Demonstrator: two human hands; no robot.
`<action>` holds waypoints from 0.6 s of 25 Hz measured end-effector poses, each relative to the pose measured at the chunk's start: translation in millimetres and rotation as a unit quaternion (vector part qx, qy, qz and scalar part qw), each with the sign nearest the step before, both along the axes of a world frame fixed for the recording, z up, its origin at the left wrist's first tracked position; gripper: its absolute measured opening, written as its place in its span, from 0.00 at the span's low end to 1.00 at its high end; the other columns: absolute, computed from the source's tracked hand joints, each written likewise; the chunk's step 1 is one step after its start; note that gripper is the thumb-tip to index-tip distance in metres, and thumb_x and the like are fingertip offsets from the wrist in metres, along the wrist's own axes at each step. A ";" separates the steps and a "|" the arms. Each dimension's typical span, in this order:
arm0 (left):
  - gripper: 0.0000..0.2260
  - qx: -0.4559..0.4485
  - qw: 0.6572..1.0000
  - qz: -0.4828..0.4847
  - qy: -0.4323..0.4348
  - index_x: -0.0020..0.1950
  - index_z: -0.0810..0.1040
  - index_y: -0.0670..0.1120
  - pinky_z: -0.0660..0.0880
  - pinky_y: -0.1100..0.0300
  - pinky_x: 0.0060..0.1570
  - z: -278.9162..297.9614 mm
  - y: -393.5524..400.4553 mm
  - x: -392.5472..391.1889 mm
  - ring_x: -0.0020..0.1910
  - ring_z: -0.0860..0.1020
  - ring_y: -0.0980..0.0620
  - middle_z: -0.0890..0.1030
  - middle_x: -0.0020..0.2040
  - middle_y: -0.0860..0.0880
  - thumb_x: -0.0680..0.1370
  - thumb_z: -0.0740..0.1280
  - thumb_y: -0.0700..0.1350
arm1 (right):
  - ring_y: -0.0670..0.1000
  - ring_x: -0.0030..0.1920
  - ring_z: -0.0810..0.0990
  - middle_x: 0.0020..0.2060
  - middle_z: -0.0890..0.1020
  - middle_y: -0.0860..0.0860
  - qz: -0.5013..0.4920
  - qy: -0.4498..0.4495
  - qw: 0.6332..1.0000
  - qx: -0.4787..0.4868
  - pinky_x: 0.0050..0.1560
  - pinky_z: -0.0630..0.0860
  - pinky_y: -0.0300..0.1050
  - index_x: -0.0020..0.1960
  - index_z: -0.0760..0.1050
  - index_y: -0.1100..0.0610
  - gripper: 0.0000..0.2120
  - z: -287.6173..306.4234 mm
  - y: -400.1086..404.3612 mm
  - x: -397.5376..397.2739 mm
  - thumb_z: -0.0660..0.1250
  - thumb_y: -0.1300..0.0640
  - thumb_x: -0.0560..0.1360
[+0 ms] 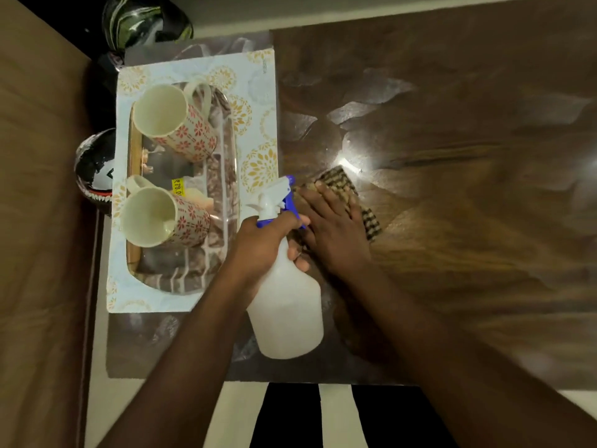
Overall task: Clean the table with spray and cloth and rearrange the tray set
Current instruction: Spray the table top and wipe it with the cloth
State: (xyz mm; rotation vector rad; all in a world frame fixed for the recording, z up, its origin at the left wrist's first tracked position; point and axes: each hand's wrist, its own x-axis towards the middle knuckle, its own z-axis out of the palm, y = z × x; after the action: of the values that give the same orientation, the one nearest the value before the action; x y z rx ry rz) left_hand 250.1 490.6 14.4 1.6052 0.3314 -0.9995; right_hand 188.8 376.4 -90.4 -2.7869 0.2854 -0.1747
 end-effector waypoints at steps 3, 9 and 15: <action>0.10 0.003 1.000 0.001 0.005 0.52 0.83 0.36 0.74 0.51 0.35 -10.5 14.3 -14.8 0.24 0.72 0.44 0.69 0.23 0.43 0.76 0.67 0.41 | 0.53 0.71 0.65 0.68 0.73 0.48 -0.037 -0.013 0.999 -0.002 0.70 0.52 0.57 0.68 0.70 0.50 0.21 -3.6 11.0 -8.7 0.57 0.49 0.77; 0.12 -0.012 1.000 -0.008 0.022 0.52 0.81 0.33 0.74 0.51 0.34 -17.7 41.7 -43.2 0.22 0.72 0.45 0.70 0.22 0.43 0.76 0.68 0.41 | 0.51 0.71 0.65 0.68 0.73 0.47 0.038 0.018 0.998 -0.039 0.70 0.53 0.55 0.68 0.70 0.48 0.19 0.7 28.9 -73.9 0.55 0.46 0.79; 0.11 -0.017 0.999 -0.029 0.038 0.53 0.81 0.33 0.75 0.55 0.31 -23.5 70.6 -75.3 0.24 0.73 0.44 0.70 0.23 0.43 0.77 0.68 0.40 | 0.52 0.73 0.62 0.69 0.71 0.47 -0.033 0.034 0.999 -0.001 0.69 0.55 0.59 0.70 0.67 0.48 0.20 -2.1 78.7 -109.6 0.54 0.46 0.79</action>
State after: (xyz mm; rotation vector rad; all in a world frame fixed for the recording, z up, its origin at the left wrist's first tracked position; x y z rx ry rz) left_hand 174.8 561.2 -9.1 1.5568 0.3196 -1.1057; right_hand 79.1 455.1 -92.5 -2.7904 0.3939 -0.0958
